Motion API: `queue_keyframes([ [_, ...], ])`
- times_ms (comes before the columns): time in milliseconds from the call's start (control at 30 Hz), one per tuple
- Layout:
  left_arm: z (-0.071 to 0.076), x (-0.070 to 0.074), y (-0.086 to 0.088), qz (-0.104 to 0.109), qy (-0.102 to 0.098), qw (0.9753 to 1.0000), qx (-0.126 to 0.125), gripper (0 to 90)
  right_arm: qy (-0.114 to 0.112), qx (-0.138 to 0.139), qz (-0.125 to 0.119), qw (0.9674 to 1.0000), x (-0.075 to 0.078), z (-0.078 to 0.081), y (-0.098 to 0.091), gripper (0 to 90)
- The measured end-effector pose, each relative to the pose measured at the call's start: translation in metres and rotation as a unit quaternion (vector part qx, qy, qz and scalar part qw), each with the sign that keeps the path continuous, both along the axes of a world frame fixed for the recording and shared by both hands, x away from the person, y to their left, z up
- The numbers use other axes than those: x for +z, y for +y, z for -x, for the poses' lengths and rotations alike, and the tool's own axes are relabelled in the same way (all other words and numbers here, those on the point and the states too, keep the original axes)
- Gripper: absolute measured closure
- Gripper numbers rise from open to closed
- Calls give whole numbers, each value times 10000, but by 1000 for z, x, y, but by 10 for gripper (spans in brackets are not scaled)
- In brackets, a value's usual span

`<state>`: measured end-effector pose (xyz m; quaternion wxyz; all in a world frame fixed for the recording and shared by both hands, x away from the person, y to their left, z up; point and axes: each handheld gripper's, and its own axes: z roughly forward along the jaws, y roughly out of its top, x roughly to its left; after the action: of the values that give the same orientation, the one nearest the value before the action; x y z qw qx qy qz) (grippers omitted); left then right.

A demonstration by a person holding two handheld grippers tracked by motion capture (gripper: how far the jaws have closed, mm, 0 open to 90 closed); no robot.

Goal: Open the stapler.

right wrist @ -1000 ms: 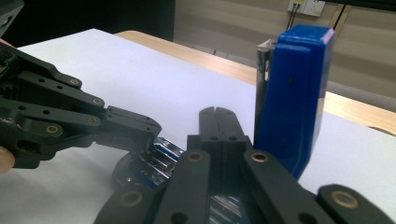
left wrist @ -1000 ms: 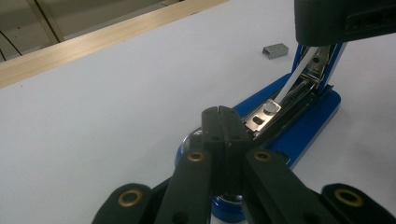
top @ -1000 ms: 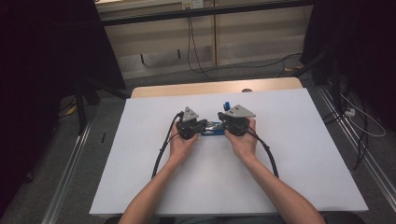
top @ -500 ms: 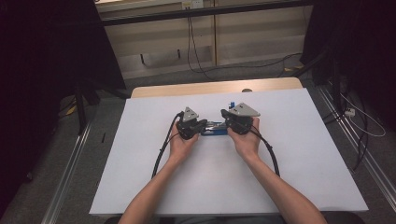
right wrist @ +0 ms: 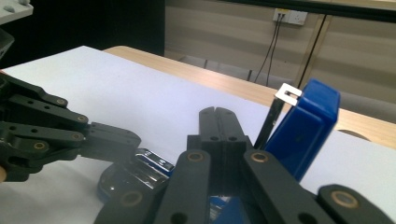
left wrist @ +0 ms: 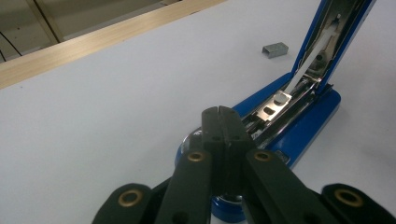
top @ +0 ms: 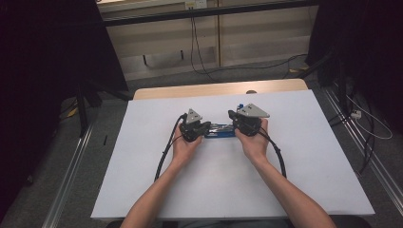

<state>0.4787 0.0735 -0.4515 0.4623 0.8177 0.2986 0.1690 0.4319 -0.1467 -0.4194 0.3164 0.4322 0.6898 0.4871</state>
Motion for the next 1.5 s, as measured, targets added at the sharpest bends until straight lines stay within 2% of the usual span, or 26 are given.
queue_keyframes([
  [133, 0, 0, 0, 28, 19, 10000, 8, 900, -43, -16, 63, 10000, 0, 1, -4, 900],
  [300, 0, 0, 0, 16, 17, 10000, -4, 900, -29, -106, 92, 9999, -1, 2, -18, 900],
  [533, 0, 0, 0, -1, 10, 10000, -1, 900, -49, -61, 140, 9999, -1, 4, -21, 900],
  [1067, 0, 0, 0, 16, 2, 10000, 18, 900, 79, -91, 161, 9998, -4, 5, -35, 900],
  [1200, 0, 0, 0, 15, 5, 10000, 19, 900, 114, -133, 137, 9998, -5, 6, -41, 900],
  [1367, 1, 0, 0, -23, -22, 10000, 10, 900, 109, -131, 263, 9995, -5, 8, -49, 900],
  [1500, 1, 0, 0, -12, -29, 10000, -3, 900, 148, -164, 229, 9995, -5, 9, -56, 900],
])
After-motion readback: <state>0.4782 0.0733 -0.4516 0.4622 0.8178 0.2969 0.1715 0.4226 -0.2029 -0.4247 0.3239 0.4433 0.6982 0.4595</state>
